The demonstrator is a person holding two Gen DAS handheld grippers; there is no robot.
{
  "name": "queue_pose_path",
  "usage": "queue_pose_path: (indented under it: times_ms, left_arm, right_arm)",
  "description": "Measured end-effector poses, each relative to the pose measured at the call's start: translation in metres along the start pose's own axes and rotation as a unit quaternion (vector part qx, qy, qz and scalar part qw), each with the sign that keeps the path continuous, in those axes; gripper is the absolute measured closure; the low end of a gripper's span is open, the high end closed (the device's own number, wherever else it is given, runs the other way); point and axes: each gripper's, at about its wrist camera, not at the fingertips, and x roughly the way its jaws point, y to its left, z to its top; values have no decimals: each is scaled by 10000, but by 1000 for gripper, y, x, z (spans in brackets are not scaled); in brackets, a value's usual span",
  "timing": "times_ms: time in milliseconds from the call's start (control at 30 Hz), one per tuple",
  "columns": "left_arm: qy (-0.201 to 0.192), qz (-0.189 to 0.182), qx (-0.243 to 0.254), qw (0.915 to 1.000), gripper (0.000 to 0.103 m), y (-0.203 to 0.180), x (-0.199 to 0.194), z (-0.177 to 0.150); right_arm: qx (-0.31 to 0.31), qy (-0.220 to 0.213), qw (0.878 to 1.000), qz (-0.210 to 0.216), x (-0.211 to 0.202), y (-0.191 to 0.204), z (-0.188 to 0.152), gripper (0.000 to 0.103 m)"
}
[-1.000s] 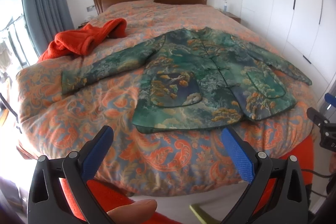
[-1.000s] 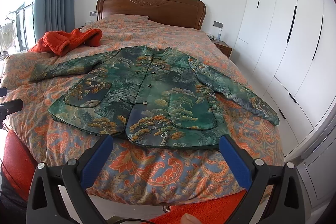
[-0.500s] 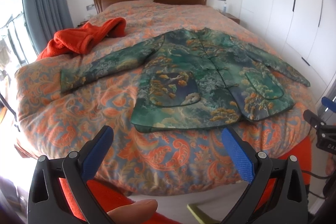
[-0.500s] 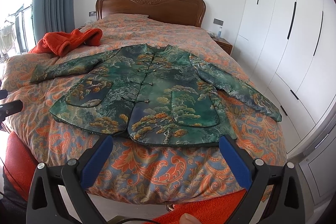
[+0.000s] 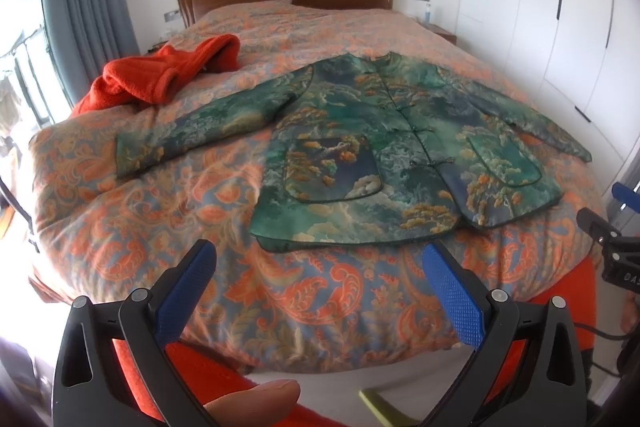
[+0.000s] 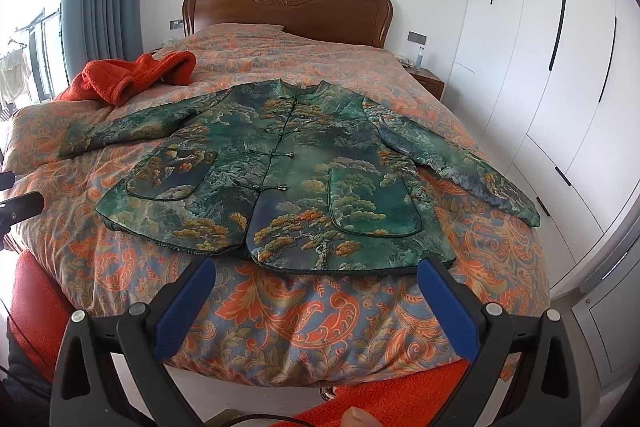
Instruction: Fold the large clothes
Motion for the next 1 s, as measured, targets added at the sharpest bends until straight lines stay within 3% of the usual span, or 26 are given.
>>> queue_pose_path:
  times_ms: [1000]
  left_arm:
    - [-31,-5,37,10000,0,-1,3,-2]
  right_arm:
    - [42,-10,10000,19,4,1,-1,0]
